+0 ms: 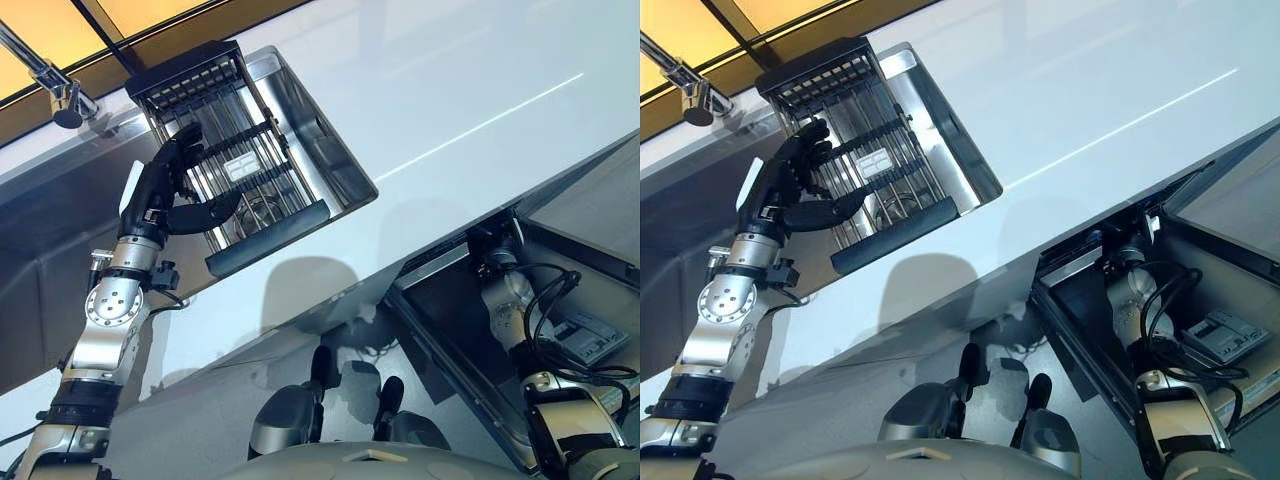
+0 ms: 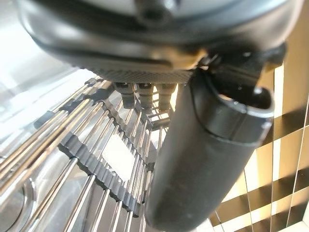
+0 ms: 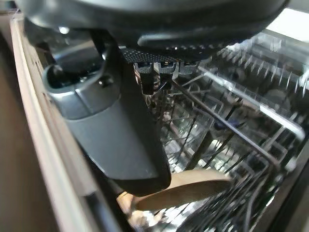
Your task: Pick up plates and place into dishwasher.
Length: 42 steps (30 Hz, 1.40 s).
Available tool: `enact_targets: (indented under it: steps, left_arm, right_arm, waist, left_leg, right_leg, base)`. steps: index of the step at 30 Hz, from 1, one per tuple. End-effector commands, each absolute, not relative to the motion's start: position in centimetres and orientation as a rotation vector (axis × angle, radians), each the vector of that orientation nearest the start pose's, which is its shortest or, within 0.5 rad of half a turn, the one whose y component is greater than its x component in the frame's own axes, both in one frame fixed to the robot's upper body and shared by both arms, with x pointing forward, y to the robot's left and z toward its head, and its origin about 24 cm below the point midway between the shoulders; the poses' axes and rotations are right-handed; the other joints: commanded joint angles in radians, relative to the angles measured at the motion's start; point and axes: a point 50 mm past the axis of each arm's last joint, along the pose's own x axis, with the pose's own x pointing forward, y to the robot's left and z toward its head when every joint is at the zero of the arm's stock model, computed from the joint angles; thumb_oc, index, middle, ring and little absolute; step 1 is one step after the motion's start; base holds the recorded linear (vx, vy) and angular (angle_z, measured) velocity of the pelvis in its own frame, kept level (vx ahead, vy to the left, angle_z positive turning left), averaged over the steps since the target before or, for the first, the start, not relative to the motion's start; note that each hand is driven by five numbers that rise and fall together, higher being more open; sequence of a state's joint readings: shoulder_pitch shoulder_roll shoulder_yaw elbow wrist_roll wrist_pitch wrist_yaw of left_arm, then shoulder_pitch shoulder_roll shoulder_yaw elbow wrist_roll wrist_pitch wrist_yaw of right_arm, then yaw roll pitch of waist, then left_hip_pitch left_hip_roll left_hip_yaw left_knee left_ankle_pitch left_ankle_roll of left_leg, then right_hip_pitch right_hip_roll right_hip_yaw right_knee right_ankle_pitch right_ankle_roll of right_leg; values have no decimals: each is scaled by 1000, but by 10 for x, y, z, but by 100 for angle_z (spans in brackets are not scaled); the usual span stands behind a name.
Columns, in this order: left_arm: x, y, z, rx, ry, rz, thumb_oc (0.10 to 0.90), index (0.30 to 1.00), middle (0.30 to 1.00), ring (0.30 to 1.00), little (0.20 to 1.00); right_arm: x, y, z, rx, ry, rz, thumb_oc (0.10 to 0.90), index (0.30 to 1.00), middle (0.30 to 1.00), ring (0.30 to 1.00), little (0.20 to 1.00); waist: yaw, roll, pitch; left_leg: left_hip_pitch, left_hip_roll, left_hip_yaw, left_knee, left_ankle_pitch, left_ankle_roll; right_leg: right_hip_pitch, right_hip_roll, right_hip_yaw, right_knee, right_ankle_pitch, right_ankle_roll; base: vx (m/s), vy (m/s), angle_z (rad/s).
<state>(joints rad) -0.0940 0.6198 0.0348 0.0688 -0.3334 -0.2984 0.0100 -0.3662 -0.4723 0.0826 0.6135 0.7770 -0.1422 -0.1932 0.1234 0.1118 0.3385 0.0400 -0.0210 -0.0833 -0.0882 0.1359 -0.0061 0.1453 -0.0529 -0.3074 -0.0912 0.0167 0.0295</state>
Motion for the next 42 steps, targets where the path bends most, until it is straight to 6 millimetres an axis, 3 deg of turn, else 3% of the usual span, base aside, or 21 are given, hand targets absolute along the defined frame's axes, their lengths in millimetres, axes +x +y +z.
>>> enact_targets:
  steps: [1,7,8,9,19,27,35,42]
  left_arm:
    - [249,273,148,295,-499,57,800,900,900,900,900]
    - [236,287,152,293,-538,119,800,900,900,900,900]
    - [236,287,152,293,-537,119,800,900,900,900,900]
    - [233,293,155,292,-541,145,800,900,900,900,900]
    - [244,301,173,270,-576,175,800,900,900,900,900]
    - [256,297,187,200,-649,192,800,900,900,900,900]
    - [268,292,209,150,-729,208,800,900,900,900,900]
    - [271,291,225,102,-811,235,800,900,900,900,900]
  right_arm:
    - [322,-242,119,185,-312,-261,800,900,900,900,900]
    - [275,-306,112,83,-344,-548,800,900,900,900,900]
    - [274,-307,112,80,-344,-554,800,900,900,900,900]
    - [261,-321,109,62,-335,-596,800,900,900,900,900]
    - [227,-373,99,-51,-211,-809,800,900,900,900,900]
    - [213,-394,83,30,-177,-1062,800,900,900,900,900]
    - [223,-399,65,177,-59,-1099,800,900,900,900,900]
    - [227,-407,51,382,-18,-1115,800,900,900,900,900]
  waist:
    - [9,-48,-81]
    - [-58,-67,-73]
    - [-57,-68,-73]
    - [-82,-76,-70]
    - [-157,-106,-61]
    - [-174,-94,-15]
    - [-171,-64,63]
    - [-159,-39,134]
  left_leg:
    - [27,-64,40,78,-173,38]
    - [58,-55,94,67,-196,58]
    - [61,-55,98,65,-196,58]
    - [74,-53,113,61,-205,62]
    - [83,-48,199,61,-225,66]
    - [31,-40,231,118,-240,70]
    - [-92,-37,219,246,-265,56]
    - [-226,-34,201,417,-299,52]
  right_leg:
    - [-71,12,42,176,-127,-12]
    - [-82,17,89,183,-113,19]
    - [-82,18,92,183,-112,20]
    - [-80,18,103,185,-112,32]
    - [-99,34,164,153,-72,65]
    - [-150,41,189,207,-88,61]
    - [-223,33,177,275,-124,13]
    - [-330,14,142,422,-170,-40]
  base:
    - [-21,33,-1]
    - [-35,17,-23]
    - [-28,3,-33]
    - [-34,-2,-32]
    - [-59,-47,-39]
    - [-86,-95,-21]
    - [-120,-99,-8]
    - [-72,-53,6]
